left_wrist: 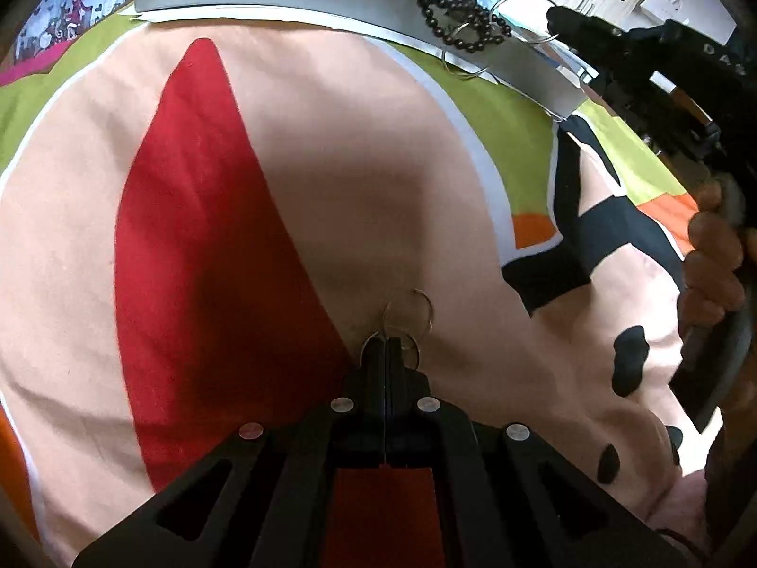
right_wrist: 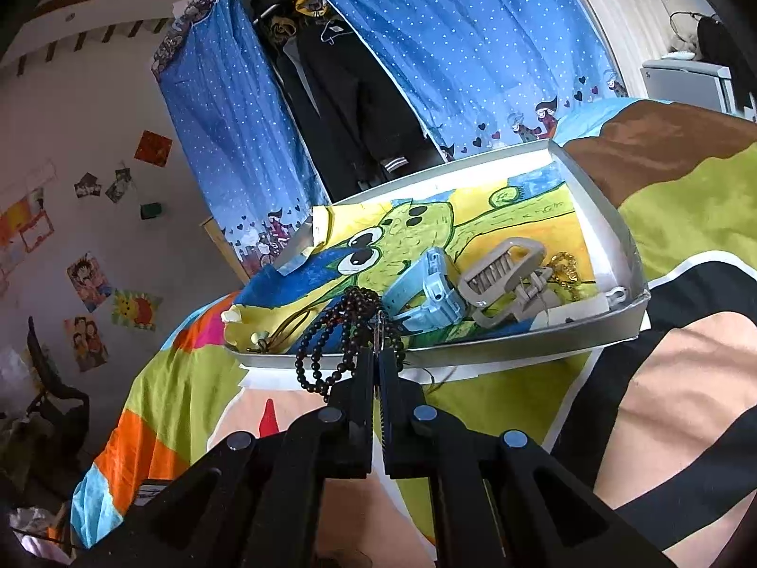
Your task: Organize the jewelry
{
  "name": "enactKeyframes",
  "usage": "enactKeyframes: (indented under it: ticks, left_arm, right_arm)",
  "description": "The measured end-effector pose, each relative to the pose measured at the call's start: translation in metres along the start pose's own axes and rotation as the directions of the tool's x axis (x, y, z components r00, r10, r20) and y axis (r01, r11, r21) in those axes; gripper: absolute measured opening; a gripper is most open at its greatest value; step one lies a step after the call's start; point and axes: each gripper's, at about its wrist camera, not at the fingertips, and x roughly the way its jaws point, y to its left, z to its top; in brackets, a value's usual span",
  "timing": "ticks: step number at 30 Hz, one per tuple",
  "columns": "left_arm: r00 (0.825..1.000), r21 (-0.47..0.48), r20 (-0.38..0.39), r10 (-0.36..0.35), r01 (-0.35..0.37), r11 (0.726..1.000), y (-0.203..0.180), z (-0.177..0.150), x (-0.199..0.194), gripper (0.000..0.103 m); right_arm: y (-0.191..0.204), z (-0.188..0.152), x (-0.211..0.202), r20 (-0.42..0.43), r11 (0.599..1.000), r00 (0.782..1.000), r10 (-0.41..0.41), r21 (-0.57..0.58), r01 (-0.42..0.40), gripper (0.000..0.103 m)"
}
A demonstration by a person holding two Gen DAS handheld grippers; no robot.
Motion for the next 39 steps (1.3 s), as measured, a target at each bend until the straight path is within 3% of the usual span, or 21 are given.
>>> enactKeyframes:
  ticks: [5,7,11,19,21,31,39]
  left_arm:
    - [0.999,0.058,0.007,0.039,-0.039,0.998,-0.013,0.008,0.012,0.000]
    - [0.999,0.077,0.009,0.033,-0.034,0.996,-0.016,0.008,0.014,0.007]
    - [1.000,0.110,0.010,0.017,-0.018,0.994,-0.022,0.004,0.017,0.008]
    - [0.999,0.060,0.033,-0.015,0.013,0.998,-0.022,0.013,0.025,0.006]
    - [0.999,0.063,0.051,-0.010,0.007,0.998,-0.023,0.015,0.024,0.002]
    - [0.982,0.070,0.186,-0.012,-0.001,0.998,-0.031,0.019,0.006,0.001]
    - [0.952,0.074,0.304,-0.016,-0.007,0.997,-0.049,0.055,-0.040,0.001]
  right_arm:
    - [-0.002,0.000,0.002,-0.010,1.000,1.000,0.005,0.003,-0.005,0.003]
    - [-0.004,0.000,0.004,-0.019,1.000,1.000,0.002,0.002,-0.002,0.003]
    - [-0.007,-0.001,0.006,-0.023,1.000,1.000,-0.006,0.007,0.006,0.003]
    - [-0.003,0.001,0.004,-0.008,1.000,1.000,-0.013,-0.017,0.013,0.003]
    - [-0.004,0.002,0.004,-0.006,1.000,1.000,-0.014,-0.018,0.014,0.003]
    - [-0.002,0.005,-0.003,0.019,1.000,1.000,-0.001,-0.015,0.002,0.003]
    - [0.001,0.020,-0.012,0.078,0.999,0.997,0.006,-0.046,-0.002,0.003]
